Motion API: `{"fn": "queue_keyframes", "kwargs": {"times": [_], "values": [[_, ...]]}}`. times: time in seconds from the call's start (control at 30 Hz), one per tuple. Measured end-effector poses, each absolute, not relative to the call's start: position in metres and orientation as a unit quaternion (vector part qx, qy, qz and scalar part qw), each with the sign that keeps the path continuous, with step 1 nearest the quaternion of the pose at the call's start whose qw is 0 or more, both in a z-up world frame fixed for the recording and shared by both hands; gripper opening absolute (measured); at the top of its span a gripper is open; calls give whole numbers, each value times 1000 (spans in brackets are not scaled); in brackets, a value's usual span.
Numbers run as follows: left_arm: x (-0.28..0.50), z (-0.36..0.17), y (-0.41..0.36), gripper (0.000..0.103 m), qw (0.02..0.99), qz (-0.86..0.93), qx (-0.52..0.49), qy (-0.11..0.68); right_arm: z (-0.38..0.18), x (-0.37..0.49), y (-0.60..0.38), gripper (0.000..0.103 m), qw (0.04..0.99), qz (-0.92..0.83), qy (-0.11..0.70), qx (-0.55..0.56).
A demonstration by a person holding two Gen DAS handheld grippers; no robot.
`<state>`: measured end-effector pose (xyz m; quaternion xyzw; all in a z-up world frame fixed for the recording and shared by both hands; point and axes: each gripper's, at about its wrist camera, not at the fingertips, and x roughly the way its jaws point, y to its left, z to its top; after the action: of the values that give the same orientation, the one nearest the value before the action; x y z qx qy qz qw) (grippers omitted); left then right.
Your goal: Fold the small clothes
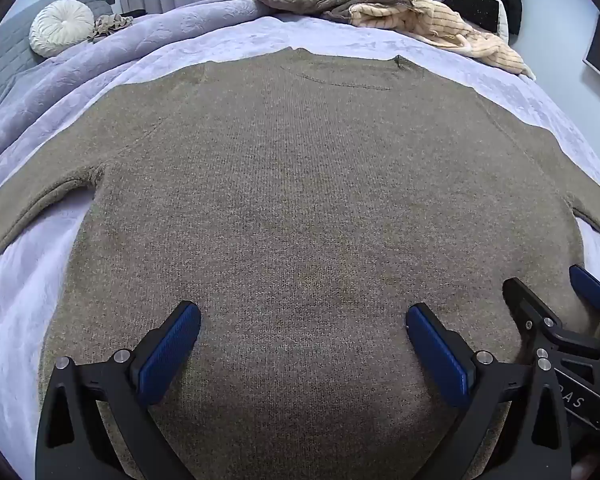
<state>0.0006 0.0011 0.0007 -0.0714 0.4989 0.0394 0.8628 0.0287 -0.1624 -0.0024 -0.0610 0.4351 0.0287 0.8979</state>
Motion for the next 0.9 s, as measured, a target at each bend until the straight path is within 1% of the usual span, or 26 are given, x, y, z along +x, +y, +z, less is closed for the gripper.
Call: {"fn": "queue_keyframes", "kwargs": {"times": [0.3,0.53,0.9], "values": [[2,15,6,103,868,44,-71,489,2,26,-163,103,902,33,426,-60],[2,11,-1,103,864,47,-50,499,-1,37,-167,102,891,46,449,-43],[-5,9,-1,103,869,48,-56,489,-1,33,-165,102,896,42,439,-46]]}}
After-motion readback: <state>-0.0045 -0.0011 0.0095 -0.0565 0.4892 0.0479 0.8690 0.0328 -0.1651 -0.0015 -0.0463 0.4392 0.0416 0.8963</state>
